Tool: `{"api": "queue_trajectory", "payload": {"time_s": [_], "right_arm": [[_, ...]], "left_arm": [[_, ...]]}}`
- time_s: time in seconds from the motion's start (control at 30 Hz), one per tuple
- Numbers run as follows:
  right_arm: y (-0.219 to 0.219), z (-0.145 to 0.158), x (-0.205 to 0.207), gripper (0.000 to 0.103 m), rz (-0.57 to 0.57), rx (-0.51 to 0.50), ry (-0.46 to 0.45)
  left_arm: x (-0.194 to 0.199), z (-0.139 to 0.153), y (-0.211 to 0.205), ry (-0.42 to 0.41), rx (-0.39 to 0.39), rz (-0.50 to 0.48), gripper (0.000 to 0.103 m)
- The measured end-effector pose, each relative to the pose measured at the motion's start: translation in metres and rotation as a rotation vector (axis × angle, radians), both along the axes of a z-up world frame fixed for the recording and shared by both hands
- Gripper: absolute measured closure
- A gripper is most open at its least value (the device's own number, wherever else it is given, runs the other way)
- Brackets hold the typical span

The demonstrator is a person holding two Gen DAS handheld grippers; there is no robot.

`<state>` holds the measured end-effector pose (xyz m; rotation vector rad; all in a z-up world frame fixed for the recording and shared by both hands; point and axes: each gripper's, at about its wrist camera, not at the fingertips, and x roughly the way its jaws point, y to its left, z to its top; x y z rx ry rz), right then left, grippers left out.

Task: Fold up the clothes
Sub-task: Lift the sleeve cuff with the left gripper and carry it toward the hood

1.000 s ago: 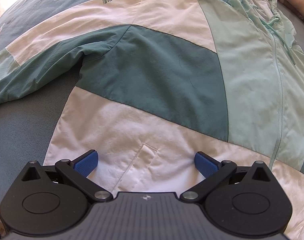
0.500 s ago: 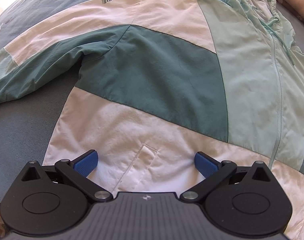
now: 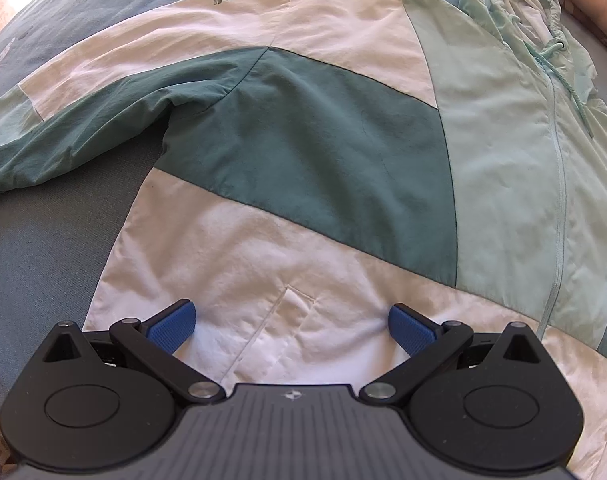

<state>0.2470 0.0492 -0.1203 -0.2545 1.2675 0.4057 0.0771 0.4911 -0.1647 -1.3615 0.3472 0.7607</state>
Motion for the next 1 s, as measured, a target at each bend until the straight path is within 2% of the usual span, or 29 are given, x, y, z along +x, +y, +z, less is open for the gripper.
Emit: {"api": "queue_trajectory", "payload": {"time_s": [0.1,0.17,0.27,0.47,0.57,0.63,0.73,0.87,1.0], "right_arm": [[0.0,0.001,0.004,0.0,-0.004,-0.007,0.013],[0.001,0.003,0.009,0.0,-0.011,-0.007,0.016],[-0.002,0.006,0.01,0.0,-0.017,0.003,0.016],[-0.026,0.015,0.004,0.0,-0.086,0.092,0.045],[-0.04,0.029,0.002,0.0,-0.071,0.129,0.031],[-0.049,0.042,-0.002,0.0,-0.04,0.144,0.008],[-0.039,0.041,0.007,0.0,-0.027,0.158,-0.017],[-0.057,0.046,0.013,0.0,-0.074,0.193,-0.018],[-0.081,0.048,0.014,0.0,-0.11,0.21,-0.026]], "left_arm": [[0.006,0.01,0.002,0.07,0.01,-0.032,0.088],[0.014,0.026,-0.001,0.115,0.062,-0.078,0.09],[0.029,0.066,-0.005,0.141,0.169,-0.141,0.09],[0.049,0.142,-0.023,0.067,0.315,-0.206,0.09],[0.056,0.169,-0.041,0.019,0.35,-0.229,0.09],[0.065,0.182,-0.054,-0.014,0.366,-0.245,0.09],[0.083,0.201,-0.073,-0.064,0.393,-0.282,0.09],[0.113,0.222,-0.108,-0.107,0.435,-0.365,0.09],[0.143,0.24,-0.146,-0.197,0.444,-0.467,0.09]]}}
